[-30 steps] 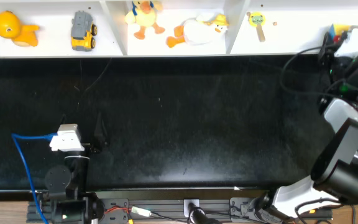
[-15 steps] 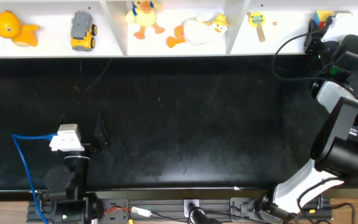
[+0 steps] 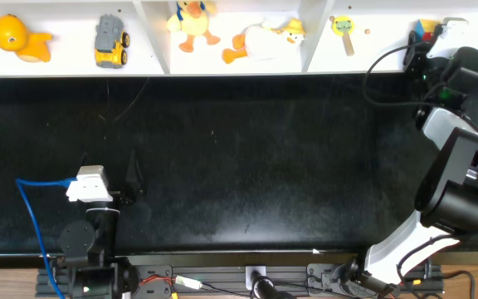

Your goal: Store Toys

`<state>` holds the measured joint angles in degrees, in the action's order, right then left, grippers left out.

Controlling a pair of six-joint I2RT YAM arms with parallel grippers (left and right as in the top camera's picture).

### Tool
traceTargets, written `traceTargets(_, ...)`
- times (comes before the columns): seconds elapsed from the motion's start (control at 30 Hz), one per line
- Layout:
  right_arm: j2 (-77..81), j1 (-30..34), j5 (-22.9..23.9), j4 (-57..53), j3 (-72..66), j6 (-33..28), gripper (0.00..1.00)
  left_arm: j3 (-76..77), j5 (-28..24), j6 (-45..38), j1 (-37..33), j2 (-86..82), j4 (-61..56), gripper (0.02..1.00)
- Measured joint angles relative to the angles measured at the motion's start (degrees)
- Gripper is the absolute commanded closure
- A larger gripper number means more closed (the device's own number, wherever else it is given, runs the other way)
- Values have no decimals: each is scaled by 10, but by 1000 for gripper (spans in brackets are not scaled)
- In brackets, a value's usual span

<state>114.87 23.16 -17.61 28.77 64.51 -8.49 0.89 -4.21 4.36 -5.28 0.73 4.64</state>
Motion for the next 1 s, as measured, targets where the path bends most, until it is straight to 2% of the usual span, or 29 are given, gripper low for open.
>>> traceTargets(0.1,0,0,0,-12,4,1,248,0,0,0,0,0,0,20)
traceTargets(0.13,-1,0,0,-17,4,3,3,0,0,0,0,0,0,20)
traceTargets(0.43,-34,0,20,-96,4,9,3,0,0,0,0,0,0,20)
traceTargets(0.73,-187,0,65,-292,7,10,5,0,0,0,0,0,0,20)
traceTargets(1.0,-313,0,82,-458,8,10,7,0,0,0,0,0,0,20)
